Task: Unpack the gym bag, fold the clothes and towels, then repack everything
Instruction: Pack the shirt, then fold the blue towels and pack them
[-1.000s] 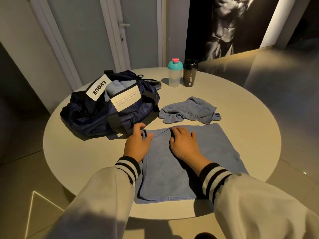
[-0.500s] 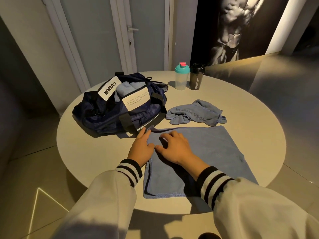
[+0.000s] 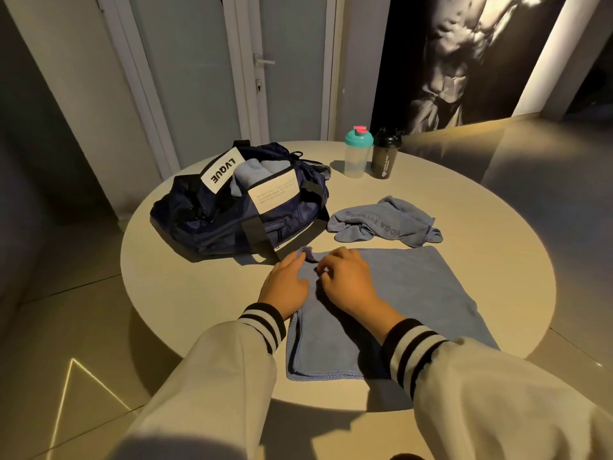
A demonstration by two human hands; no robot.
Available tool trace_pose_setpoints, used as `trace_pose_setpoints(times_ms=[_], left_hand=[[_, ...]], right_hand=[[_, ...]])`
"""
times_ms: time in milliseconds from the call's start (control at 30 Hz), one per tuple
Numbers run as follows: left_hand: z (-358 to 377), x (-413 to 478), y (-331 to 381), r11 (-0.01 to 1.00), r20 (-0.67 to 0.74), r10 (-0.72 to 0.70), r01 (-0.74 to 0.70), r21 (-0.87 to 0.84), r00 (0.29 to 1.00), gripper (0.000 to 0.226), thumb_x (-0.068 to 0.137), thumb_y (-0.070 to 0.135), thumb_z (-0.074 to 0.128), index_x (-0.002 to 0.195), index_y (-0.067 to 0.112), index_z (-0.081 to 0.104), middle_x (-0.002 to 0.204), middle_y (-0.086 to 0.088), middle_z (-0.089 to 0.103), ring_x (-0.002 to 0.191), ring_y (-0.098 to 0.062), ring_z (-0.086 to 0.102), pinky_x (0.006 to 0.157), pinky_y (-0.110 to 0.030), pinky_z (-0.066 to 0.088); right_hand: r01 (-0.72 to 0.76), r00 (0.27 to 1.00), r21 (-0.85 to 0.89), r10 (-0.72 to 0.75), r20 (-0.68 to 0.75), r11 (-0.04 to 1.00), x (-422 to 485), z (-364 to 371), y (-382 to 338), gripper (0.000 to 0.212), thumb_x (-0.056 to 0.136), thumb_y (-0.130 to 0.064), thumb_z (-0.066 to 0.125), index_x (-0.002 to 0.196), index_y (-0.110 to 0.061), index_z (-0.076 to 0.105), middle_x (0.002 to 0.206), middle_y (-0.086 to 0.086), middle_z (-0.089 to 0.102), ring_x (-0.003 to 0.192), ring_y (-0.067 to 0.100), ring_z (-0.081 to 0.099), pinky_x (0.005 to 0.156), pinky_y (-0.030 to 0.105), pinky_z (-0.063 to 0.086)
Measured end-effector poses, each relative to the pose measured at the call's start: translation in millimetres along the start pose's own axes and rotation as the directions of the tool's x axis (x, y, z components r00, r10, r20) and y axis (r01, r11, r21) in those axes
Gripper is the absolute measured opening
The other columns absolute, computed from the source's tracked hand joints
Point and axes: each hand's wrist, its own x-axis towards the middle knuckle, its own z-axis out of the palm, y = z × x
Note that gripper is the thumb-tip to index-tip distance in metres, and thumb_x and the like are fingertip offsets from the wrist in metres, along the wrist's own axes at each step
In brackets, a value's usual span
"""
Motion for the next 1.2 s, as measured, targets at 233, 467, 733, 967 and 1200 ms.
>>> trace_pose_setpoints(times_ms=[233, 467, 733, 967, 1200], left_hand=[[2, 3, -1, 1.0, -0.034, 0.003, -0.003, -0.001, 0.999, 0.054, 0.102, 0.015, 0.046, 0.153, 0.031, 0.04, 0.158, 0.005, 0.04, 0.143, -0.02, 0.035, 0.118, -0.046, 0.034], [5, 7, -4, 0.999, -0.078, -0.035, 0.034, -0.018, 0.996, 0.053, 0.102, 0.018, 0.05, 0.154, 0.027, 0.039, 0.157, -0.001, 0.041, 0.143, -0.024, 0.039, 0.116, -0.047, 0.039], [2, 2, 1, 1.0, -0.053, -0.026, 0.025, -0.007, 0.998, 0.057, 0.098, 0.019, 0.054, 0.153, 0.024, 0.039, 0.157, 0.001, 0.04, 0.143, -0.022, 0.037, 0.118, -0.045, 0.036], [0, 2, 3, 0.999, -0.021, -0.045, 0.045, 0.0, 0.999, 0.062, 0.096, 0.018, 0.058, 0.155, 0.022, 0.038, 0.164, 0.006, 0.027, 0.147, -0.02, 0.031, 0.119, -0.044, 0.033], [-2, 4, 2, 0.997, -0.036, -0.06, 0.058, -0.043, 0.998, 0.052, 0.103, 0.007, 0.044, 0.153, 0.018, 0.041, 0.163, 0.003, 0.03, 0.146, -0.019, 0.034, 0.119, -0.037, 0.033]], right_hand=[[-0.047, 0.997, -0.024, 0.048, 0.052, 0.999, 25, 5, 7, 0.03, 0.101, -0.017, 0.049, 0.126, -0.023, 0.063, 0.132, 0.004, 0.061, 0.125, 0.028, 0.046, 0.099, 0.043, 0.036], [-0.012, 1.0, -0.021, 0.012, -0.017, 1.0, 30, 13, 10, 0.022, 0.099, -0.013, 0.054, 0.113, -0.02, 0.07, 0.118, 0.003, 0.068, 0.116, 0.027, 0.053, 0.096, 0.043, 0.044], [-0.076, 0.973, -0.019, 0.07, -0.221, 0.997, 34, 9, 18, 0.018, 0.099, -0.021, 0.058, 0.109, -0.012, 0.069, 0.107, 0.011, 0.067, 0.1, 0.028, 0.057, 0.087, 0.042, 0.05], [-0.048, 0.998, -0.044, 0.046, -0.032, 0.998, 36, 17, 20, 0.036, 0.097, -0.009, 0.055, 0.132, -0.005, 0.058, 0.136, 0.02, 0.052, 0.124, 0.04, 0.045, 0.101, 0.045, 0.041], [0.034, 0.987, 0.084, -0.02, -0.16, 0.996, 30, 17, 10, 0.035, 0.098, -0.018, 0.06, 0.132, -0.012, 0.053, 0.131, 0.015, 0.045, 0.119, 0.032, 0.046, 0.094, 0.041, 0.051]])
